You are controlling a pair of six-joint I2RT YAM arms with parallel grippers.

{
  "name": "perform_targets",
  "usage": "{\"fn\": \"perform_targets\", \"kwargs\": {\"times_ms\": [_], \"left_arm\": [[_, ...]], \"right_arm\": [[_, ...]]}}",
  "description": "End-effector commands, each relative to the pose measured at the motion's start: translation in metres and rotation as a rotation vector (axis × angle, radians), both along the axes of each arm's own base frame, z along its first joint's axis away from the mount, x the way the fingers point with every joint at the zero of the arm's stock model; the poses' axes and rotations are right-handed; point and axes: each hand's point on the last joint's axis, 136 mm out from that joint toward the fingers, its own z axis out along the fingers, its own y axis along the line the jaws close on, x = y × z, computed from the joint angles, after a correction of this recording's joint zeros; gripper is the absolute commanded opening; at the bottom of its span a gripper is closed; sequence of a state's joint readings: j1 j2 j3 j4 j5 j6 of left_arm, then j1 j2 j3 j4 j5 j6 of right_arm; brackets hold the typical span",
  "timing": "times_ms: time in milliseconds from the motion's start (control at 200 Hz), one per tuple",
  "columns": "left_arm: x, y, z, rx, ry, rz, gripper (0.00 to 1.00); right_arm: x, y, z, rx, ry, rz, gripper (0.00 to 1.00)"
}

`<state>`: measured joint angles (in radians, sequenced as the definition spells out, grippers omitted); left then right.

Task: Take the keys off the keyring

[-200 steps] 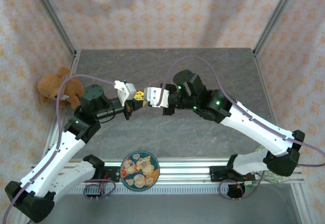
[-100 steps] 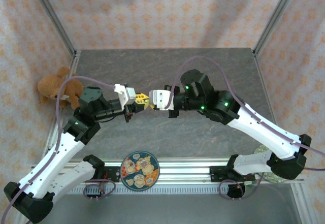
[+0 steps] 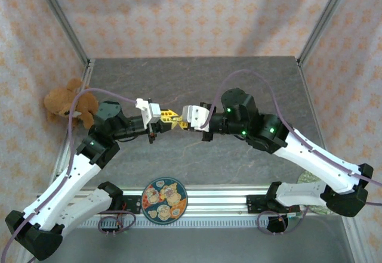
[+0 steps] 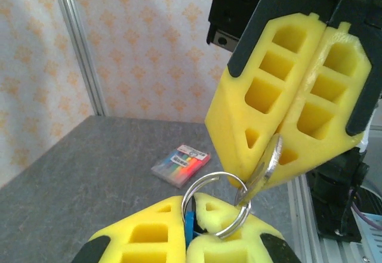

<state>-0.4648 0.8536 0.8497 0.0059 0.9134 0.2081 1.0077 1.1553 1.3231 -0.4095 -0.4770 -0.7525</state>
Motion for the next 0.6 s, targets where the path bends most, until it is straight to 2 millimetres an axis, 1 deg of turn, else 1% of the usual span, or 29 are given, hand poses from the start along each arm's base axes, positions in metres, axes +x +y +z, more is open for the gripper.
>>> {"fn": "perform_targets", "kwargs": {"times_ms": [0, 55, 120, 200, 250, 400, 486, 596], "left_arm": [[0.031, 0.014, 0.035, -0.077, -0.101, 0.167, 0.00], [0.031, 0.014, 0.035, -0.077, -0.101, 0.168, 0.00], [0.030, 0.014, 0.036, -0.078, -0.107, 0.168, 0.00], [0.029, 0.015, 0.036, -0.074, -0.111, 0.171, 0.00], [0.028, 0.015, 0.035, -0.075, -0.112, 0.170, 0.00], [0.027, 0.014, 0.034, -0.072, -0.120, 0.173, 0.00], [0.026, 0.015, 0.033, -0.070, -0.123, 0.174, 0.00], [0.026, 0.015, 0.033, -0.066, -0.126, 0.175, 0.00]], "right_arm": [[-0.043, 0.016, 0.005, 0.092, 0.135, 0.139, 0.00], [-0.036, 0.018, 0.007, 0.122, 0.134, 0.100, 0.00], [-0.034, 0.018, 0.008, 0.136, 0.131, 0.088, 0.00], [-0.023, 0.018, 0.012, 0.164, 0.128, 0.032, 0.00], [-0.021, 0.018, 0.011, 0.164, 0.124, 0.019, 0.00], [-0.001, 0.016, 0.020, 0.210, 0.133, -0.095, 0.00], [0.008, 0.014, 0.021, 0.219, 0.128, -0.142, 0.00], [0.011, 0.014, 0.021, 0.217, 0.125, -0.150, 0.00]]}}
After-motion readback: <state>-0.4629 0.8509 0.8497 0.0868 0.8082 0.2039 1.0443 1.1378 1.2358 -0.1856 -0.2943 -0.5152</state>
